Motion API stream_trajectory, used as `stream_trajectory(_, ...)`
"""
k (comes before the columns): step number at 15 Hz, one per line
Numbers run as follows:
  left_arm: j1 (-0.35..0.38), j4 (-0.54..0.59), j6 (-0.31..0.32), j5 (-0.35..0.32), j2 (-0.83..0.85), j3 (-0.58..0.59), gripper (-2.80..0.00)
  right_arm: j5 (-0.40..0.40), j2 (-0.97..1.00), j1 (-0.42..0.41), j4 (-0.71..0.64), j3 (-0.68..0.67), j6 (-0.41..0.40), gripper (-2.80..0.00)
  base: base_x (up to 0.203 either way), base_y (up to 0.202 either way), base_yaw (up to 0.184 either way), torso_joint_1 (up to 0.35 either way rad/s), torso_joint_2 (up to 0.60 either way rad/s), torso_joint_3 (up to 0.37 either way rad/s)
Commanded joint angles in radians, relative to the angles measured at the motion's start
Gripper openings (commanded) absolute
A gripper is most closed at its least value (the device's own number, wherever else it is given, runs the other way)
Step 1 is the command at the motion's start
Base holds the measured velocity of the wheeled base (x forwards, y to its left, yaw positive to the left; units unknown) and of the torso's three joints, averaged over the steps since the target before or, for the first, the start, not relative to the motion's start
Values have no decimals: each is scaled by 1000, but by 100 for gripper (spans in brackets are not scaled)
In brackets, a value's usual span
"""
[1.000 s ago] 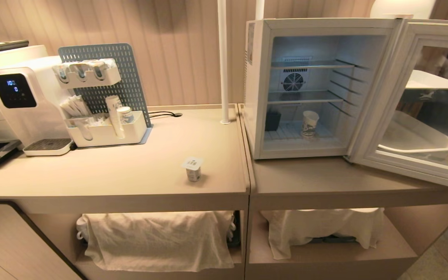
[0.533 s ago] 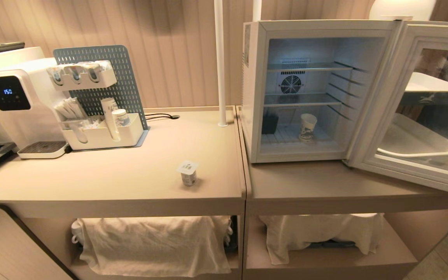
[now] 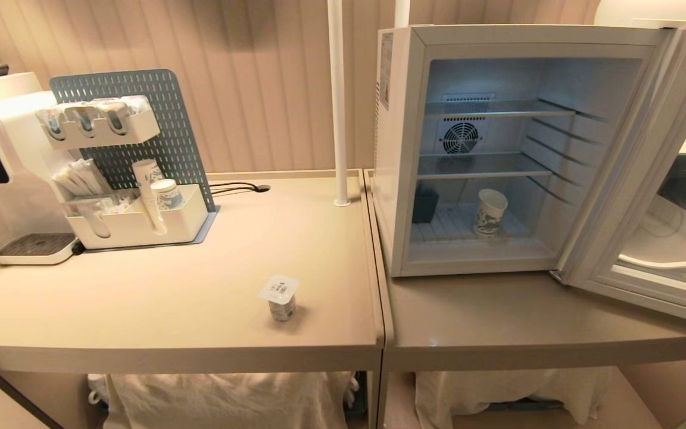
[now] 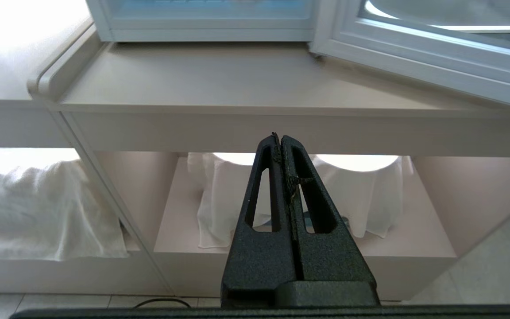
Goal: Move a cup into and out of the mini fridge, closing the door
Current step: Take the paper cup out of the freezer
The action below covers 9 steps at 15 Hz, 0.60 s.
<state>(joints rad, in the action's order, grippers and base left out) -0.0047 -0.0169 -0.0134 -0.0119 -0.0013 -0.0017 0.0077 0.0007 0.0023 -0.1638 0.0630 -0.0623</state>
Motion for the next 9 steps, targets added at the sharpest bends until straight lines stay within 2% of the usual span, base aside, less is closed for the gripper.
stream_trajectory(1, 0, -1, 0, 0, 0, 0, -280, 0, 8, -1, 2, 47, -2, -280, 0, 0, 0, 0, 0, 0)
stream_trajectory(4, 0, -3, -2, 0, 0, 0, -280, 3, 195, -1, -29, 289, 36, -280, 0, 0, 0, 0, 0, 0)
stream_trajectory(7, 0, -3, -2, 0, 1, 2, -280, 22, 622, 0, -63, 501, 86, -280, 0, 0, 0, 0, 0, 0)
stream_trajectory(9, 0, -3, -2, 0, 1, 2, -280, 69, 908, 0, -74, 593, 96, -280, 0, 0, 0, 0, 0, 0)
